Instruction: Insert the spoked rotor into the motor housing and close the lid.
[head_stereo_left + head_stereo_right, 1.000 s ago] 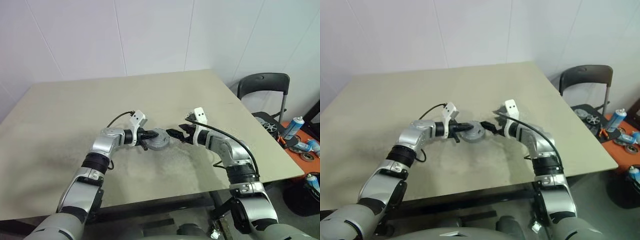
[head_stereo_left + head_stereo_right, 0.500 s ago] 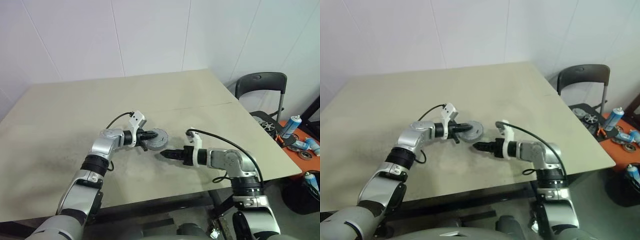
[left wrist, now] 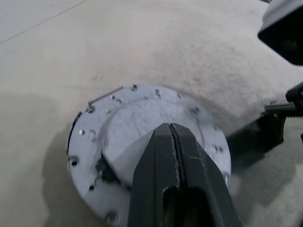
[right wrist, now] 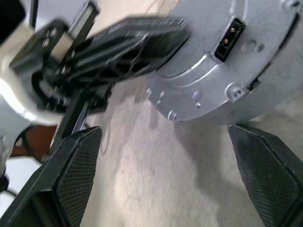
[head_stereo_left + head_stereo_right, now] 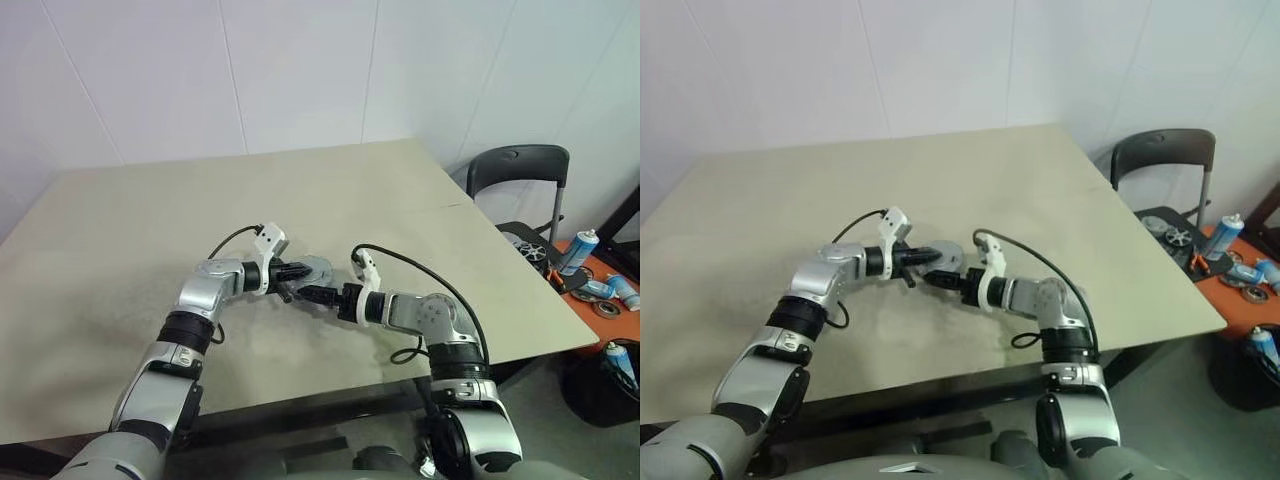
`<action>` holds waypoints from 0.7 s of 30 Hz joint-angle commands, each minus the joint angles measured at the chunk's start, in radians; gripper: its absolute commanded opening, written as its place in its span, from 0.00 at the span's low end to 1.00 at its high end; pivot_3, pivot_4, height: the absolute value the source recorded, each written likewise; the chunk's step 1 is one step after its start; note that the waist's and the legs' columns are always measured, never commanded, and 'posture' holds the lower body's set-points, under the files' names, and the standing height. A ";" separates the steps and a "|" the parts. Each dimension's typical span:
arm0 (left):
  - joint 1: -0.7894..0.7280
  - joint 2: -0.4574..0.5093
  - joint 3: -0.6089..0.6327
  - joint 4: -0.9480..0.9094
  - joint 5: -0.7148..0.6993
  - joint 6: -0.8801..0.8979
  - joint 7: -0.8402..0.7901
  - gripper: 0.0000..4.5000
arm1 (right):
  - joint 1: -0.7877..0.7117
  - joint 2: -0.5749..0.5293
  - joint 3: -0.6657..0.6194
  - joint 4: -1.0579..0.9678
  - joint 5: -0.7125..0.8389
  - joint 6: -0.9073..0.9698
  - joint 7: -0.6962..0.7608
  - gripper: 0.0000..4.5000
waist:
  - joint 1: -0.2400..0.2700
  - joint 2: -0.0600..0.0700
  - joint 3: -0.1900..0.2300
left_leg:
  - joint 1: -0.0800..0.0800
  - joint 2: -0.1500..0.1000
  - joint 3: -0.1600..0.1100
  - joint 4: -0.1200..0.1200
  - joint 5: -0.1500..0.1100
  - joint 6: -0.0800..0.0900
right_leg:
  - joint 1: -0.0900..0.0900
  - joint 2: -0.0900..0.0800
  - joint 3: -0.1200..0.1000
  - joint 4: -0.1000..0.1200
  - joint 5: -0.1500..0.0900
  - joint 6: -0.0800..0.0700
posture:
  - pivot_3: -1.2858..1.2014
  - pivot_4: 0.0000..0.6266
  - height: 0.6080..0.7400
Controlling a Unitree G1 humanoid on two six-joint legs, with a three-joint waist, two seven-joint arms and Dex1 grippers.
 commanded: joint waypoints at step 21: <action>0.077 0.027 0.044 0.002 -0.001 0.035 0.069 0.00 | -0.006 -0.045 -0.043 0.051 -0.021 -0.116 -0.182 0.99 | 0.015 0.002 0.001 | -0.001 -0.001 -0.001 0.001 0.001 -0.001 | -0.001 -0.001 0.001 0.000 0.001 -0.001 | 0.52 0.00 1.00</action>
